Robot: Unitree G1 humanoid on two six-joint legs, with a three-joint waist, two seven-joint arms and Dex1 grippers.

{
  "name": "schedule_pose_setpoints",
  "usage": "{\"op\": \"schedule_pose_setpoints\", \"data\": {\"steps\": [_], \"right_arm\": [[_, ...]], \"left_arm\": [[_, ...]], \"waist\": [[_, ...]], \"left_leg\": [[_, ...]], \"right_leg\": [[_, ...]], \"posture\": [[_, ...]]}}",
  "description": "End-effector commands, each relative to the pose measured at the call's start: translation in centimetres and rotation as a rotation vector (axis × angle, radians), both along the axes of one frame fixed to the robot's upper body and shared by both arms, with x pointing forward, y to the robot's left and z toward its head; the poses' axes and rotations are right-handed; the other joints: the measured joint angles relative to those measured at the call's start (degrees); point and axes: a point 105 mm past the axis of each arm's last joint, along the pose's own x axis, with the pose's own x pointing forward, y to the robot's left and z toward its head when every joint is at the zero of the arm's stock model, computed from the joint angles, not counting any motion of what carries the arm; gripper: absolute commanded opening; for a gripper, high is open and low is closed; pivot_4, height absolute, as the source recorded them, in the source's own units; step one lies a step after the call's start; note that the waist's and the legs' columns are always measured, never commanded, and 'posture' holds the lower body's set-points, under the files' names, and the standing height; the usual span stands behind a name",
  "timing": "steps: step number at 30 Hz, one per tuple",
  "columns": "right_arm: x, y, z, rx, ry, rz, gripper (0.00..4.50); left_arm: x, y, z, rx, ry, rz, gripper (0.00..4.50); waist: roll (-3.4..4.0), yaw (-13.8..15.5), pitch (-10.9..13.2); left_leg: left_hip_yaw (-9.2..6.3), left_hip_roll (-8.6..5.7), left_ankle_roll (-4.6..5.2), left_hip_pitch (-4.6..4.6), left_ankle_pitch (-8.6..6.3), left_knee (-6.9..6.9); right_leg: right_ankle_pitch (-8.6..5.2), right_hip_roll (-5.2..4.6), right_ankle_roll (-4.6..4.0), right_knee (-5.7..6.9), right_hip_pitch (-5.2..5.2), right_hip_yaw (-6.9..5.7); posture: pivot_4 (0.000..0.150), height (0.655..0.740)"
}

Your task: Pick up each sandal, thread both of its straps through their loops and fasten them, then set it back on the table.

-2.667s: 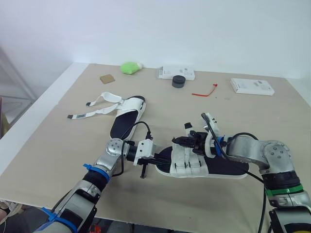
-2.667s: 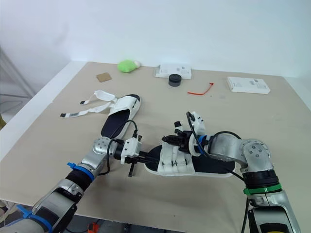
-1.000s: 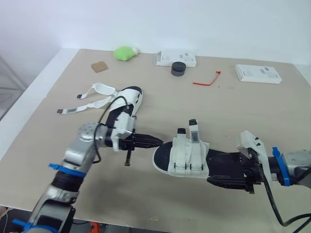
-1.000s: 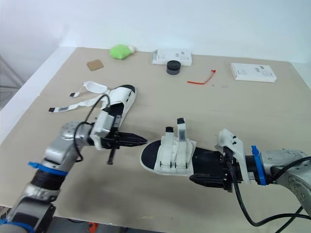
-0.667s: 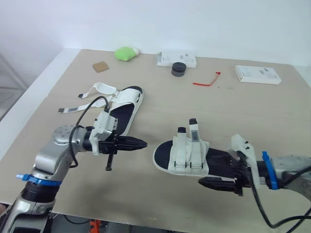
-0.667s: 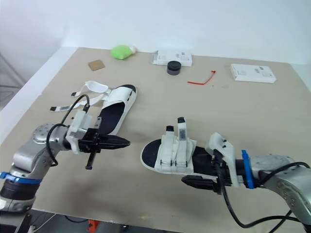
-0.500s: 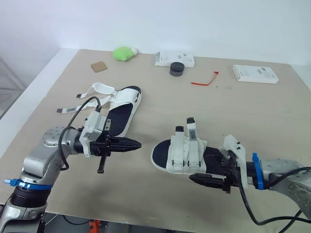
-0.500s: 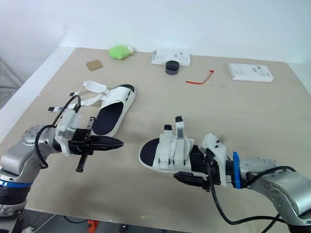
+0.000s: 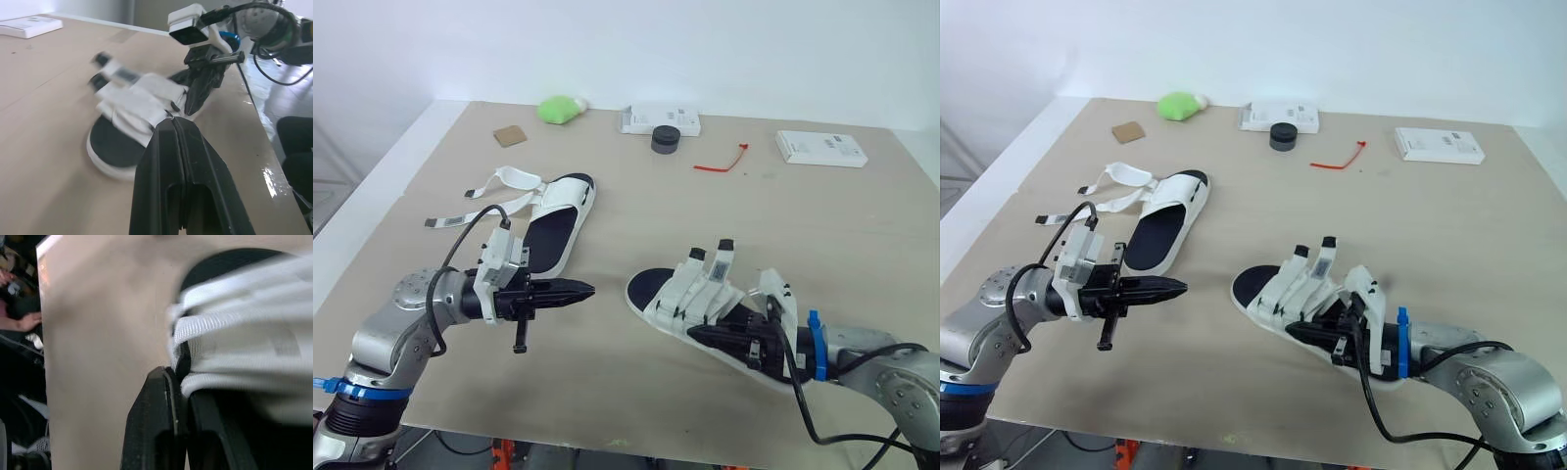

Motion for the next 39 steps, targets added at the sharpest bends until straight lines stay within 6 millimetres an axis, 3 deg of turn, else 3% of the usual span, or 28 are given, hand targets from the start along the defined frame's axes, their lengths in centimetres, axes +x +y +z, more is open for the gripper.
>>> {"op": "schedule_pose_setpoints", "data": {"steps": [1, 4, 6, 8, 11, 14, 15, 19, 22, 25, 28, 31, 34, 39], "right_arm": [[4.6, -5.5, 3.6, -0.018, -0.18, -0.323, 0.08], [8.3, -11.4, 5.8, -0.092, -0.277, -0.634, 0.08], [10.5, -15.0, 5.5, -0.154, -0.267, -0.83, 0.08], [11.8, -16.4, 4.9, -0.19, -0.262, -0.911, 0.08], [13.5, -17.0, 3.4, -0.177, -0.217, -0.973, 0.08], [15.0, -18.7, 2.5, -0.161, -0.188, -1.097, 1.26], [15.3, -18.6, 2.6, -0.148, -0.191, -1.091, 1.51], [15.6, -17.4, 2.7, -0.09, -0.184, -1.024, 3.3], [15.1, -16.9, 3.5, -0.043, -0.192, -0.956, 4.29], [13.8, -16.4, 4.7, -0.018, -0.196, -0.85, 4.29], [10.3, -15.0, 6.1, -0.042, -0.186, -0.623, 4.29], [6.3, -13.2, 6.2, -0.131, -0.178, -0.401, 4.29], [4.5, -12.4, 6.8, -0.182, -0.219, -0.335, 4.29], [3.1, -6.4, 9.7, -0.124, -0.415, -0.126, 4.29]], "left_arm": [[-0.3, 0.3, 0.9, -0.014, -0.042, 0.052, 0.0], [-0.4, 0.2, 0.7, -0.026, -0.037, 0.098, 0.0], [-0.2, 0.0, 0.5, -0.033, -0.04, 0.129, 0.0], [-0.3, -0.2, 0.4, -0.043, -0.037, 0.138, 0.0], [-0.2, -0.3, 0.2, -0.052, -0.037, 0.161, 0.0], [-0.1, -0.2, 0.2, -0.059, -0.041, 0.192, 0.0], [-0.1, -0.2, 0.1, -0.063, -0.038, 0.2, 0.0], [-0.1, 0.0, 0.0, -0.066, -0.03, 0.216, 0.0], [0.0, 0.2, 0.1, -0.07, -0.03, 0.226, 0.0], [0.3, 0.5, 0.5, -0.09, -0.025, 0.253, 0.0], [0.9, 1.0, 1.2, -0.13, -0.003, 0.292, 0.0], [1.2, 1.5, 1.0, -0.127, 0.022, 0.333, 0.0], [1.8, 2.1, 0.7, -0.11, 0.036, 0.389, 0.0], [4.4, 3.4, 0.3, -0.107, 0.065, 0.577, 0.0]], "waist": [[0.01, 0.0, 0.0], [0.01, 0.2, 0.0], [0.03, -0.2, 0.0], [0.04, -0.2, 0.0], [0.05, -0.5, 0.0], [0.06, -1.8, 0.0], [0.05, -1.8, 0.0], [0.06, -1.7, 0.0], [0.07, -1.7, 0.0], [0.07, -1.7, 0.0], [0.11, -1.4, 0.0], [0.2, -1.0, -0.1], [0.18, -1.9, -0.1], [0.19, -2.3, -0.1]], "left_leg": [[0.1, 0.09, -0.13, 0.0, 0.11, 0.02], [0.33, 0.18, -0.06, -0.05, 0.33, 0.04], [0.35, 0.25, -0.02, -0.05, 0.36, 0.02], [0.66, 0.34, -0.06, -0.04, 0.49, -0.01], [0.73, 0.42, -0.05, -0.02, 0.51, -0.08], [0.84, 0.51, -0.05, 0.09, 0.52, -0.09], [0.84, 0.49, -0.07, 0.08, 0.54, -0.09], [0.89, 0.5, -0.04, 0.1, 0.57, -0.04], [0.92, 0.5, -0.01, 0.1, 0.6, 0.0], [0.94, 0.51, 0.01, 0.11, 0.62, 0.01], [0.94, 0.51, 0.02, 0.09, 0.62, -0.02], [0.93, 0.48, 0.07, 0.04, 0.58, -0.04], [0.96, 0.5, 0.3, 0.11, 0.44, 0.0], [1.28, 0.69, 0.4, 0.31, 0.61, 0.07]], "right_leg": [[0.14, 0.08, -0.01, 0.0, -0.06, 0.13], [0.46, 0.14, -0.07, 0.0, -0.25, 0.31], [0.48, 0.22, -0.1, 0.0, -0.26, 0.33], [0.86, 0.33, -0.25, 0.0, -0.46, 0.72], [0.97, 0.47, -0.43, 0.0, -0.53, 0.9], [1.08, 0.58, -0.45, 0.04, -0.52, 1.08], [1.1, 0.57, -0.43, 0.04, -0.53, 1.09], [1.18, 0.57, -0.39, 0.04, -0.49, 1.15], [1.27, 0.57, -0.36, 0.05, -0.48, 1.19], [1.31, 0.57, -0.37, 0.05, -0.49, 1.21], [1.27, 0.57, -0.35, 0.06, -0.5, 1.21], [1.18, 0.55, -0.28, 0.05, -0.53, 1.21], [1.09, 0.58, -0.31, 0.06, -0.47, 1.26], [1.24, 0.67, 0.03, 0.09, -0.5, 1.46]], "posture": [[0.15, 0.74], [0.15, 0.74], [0.15, 0.74], [0.15, 0.74], [0.15, 0.74], [0.15, 0.74], [0.15, 0.74], [0.15, 0.74], [0.15, 0.74], [0.15, 0.74], [0.15, 0.74], [0.15, 0.74], [0.15, 0.74], [0.15, 0.74]]}}
